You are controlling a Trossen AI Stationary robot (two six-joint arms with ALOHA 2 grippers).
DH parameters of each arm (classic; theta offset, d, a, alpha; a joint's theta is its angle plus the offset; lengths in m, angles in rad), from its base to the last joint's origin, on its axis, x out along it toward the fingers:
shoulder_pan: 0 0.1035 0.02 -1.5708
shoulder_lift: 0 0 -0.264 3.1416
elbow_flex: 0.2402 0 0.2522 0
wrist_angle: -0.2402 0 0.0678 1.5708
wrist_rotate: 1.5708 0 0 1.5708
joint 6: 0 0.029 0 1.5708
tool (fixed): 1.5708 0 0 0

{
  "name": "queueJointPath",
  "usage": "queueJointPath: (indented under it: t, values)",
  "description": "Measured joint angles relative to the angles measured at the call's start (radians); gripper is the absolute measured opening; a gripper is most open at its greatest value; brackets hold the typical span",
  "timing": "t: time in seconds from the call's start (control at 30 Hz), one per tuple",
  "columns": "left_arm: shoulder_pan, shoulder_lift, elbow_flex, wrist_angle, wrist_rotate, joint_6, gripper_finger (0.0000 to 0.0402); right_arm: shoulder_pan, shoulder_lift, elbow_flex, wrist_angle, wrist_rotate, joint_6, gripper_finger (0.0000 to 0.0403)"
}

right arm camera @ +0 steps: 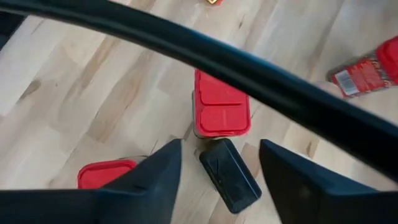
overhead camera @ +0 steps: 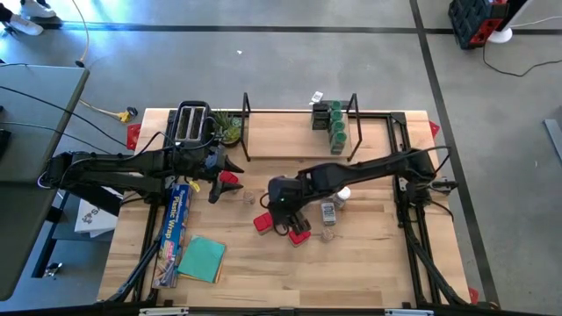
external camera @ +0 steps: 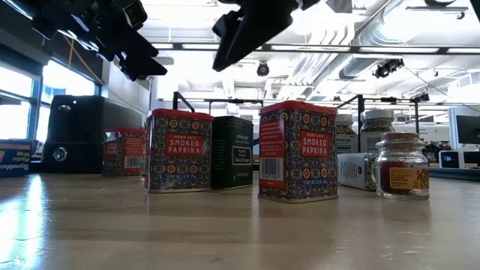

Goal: Shelf spices
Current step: Put the black seasoning can on the shelf aligned with the other black seasoning cans

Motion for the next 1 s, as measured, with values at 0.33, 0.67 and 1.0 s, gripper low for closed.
queueJointPath:
  t: [0.33,0.67,1.0]
  values:
    - [0.0,0.0,0.0,0.0,0.0,0.0,0.0255,-0.039,0.094,0.0,-0.024,-0.02,-0.159,0.0268]
    - [0.0,0.0,0.0,-0.004,0.0,0.0,0.0255,-0.087,0.129,0.0,-0.045,-0.029,-0.193,0.0248]
    - [0.0,0.0,0.0,-0.007,0.0,0.0,0.0255,-0.085,0.15,0.0,-0.036,-0.021,-0.126,0.015]
